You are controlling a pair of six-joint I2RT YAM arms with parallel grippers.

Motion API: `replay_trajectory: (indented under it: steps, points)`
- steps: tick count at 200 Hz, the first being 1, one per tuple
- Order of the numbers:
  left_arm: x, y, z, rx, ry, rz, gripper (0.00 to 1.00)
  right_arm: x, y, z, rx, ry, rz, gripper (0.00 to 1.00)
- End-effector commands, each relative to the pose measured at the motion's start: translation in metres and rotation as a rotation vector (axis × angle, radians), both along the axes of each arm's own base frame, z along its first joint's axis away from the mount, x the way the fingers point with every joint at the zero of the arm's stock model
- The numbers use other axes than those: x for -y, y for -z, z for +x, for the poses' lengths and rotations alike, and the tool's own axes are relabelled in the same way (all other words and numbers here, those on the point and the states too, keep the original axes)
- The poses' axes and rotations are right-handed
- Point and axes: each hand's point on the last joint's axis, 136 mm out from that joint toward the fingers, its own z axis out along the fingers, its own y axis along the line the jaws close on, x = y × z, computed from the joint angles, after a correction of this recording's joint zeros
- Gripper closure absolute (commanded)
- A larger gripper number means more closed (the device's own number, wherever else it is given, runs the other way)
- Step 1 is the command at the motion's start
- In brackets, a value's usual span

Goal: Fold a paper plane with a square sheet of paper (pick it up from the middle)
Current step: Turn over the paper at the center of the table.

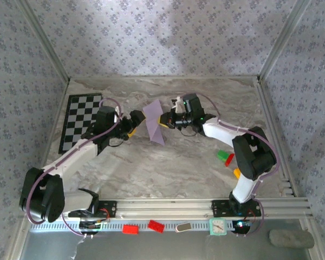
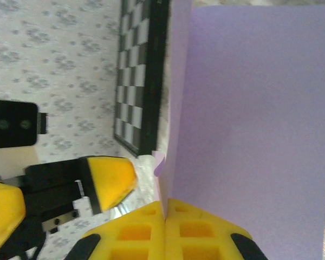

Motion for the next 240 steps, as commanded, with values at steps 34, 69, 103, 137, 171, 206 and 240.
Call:
replay_trajectory:
  steps: [34,69,103,137,171,206,240]
  points:
    - [0.023,-0.022,0.0,0.031,0.079,-0.201,0.02,-0.012,-0.069,-0.005,0.073,-0.084,0.222,0.98]
    - [0.034,-0.031,0.001,0.056,0.118,-0.255,0.14,-0.013,-0.075,-0.003,0.055,-0.084,0.262,0.98]
    - [0.036,-0.034,0.002,0.08,0.124,-0.27,0.34,-0.012,-0.075,0.0,0.041,-0.078,0.274,0.97]
    - [0.034,-0.039,0.003,0.113,0.121,-0.26,0.51,-0.009,-0.072,0.001,0.031,-0.068,0.27,0.97]
    - [0.031,-0.035,0.004,0.119,0.104,-0.226,0.69,-0.007,-0.068,0.001,0.021,-0.064,0.261,0.93]
    - [0.026,-0.03,0.008,0.114,0.087,-0.175,0.88,0.006,-0.057,0.005,0.006,-0.026,0.214,0.8]
    - [0.009,-0.009,0.006,0.074,0.062,0.024,0.92,0.044,-0.034,0.012,0.013,0.085,0.059,0.52]
